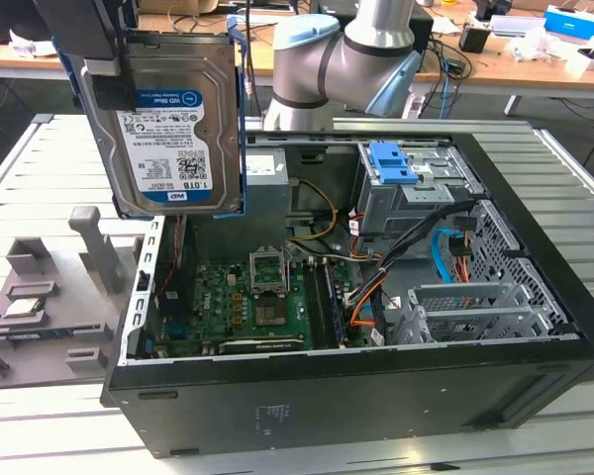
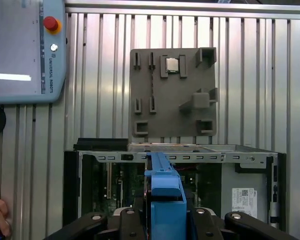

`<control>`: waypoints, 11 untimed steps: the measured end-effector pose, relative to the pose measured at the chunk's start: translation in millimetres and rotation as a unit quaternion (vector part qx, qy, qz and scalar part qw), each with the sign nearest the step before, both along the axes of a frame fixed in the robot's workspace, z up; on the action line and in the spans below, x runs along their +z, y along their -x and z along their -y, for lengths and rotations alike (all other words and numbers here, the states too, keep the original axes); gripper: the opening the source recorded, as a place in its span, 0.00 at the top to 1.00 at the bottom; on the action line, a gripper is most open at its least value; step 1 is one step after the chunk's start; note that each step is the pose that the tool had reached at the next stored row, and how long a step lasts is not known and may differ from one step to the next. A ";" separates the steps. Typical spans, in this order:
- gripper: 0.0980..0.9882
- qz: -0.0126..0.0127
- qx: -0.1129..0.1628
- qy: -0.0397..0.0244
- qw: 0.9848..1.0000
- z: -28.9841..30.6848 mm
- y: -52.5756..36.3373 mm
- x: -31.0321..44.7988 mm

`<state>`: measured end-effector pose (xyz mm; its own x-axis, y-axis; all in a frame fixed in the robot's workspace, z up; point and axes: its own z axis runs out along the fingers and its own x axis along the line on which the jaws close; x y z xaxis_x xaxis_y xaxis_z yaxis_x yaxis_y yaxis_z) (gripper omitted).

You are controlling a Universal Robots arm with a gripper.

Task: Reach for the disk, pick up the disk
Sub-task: 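Pick up the disk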

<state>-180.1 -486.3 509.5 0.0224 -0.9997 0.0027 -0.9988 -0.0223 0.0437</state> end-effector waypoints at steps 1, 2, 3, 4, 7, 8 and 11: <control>0.70 0.000 0.000 0.000 1.000 1.9 0.0 0.0; 0.70 0.000 0.000 0.000 1.000 3.2 0.0 0.0; 0.70 0.000 0.000 0.000 1.000 4.7 -0.1 0.0; 0.70 0.000 0.000 0.000 1.000 7.4 -0.1 0.0; 0.70 0.000 0.000 0.000 1.000 12.6 -0.2 0.0; 0.70 0.000 0.000 0.000 1.000 14.7 -0.2 0.0; 0.70 0.000 0.000 0.000 1.000 23.2 -0.5 0.0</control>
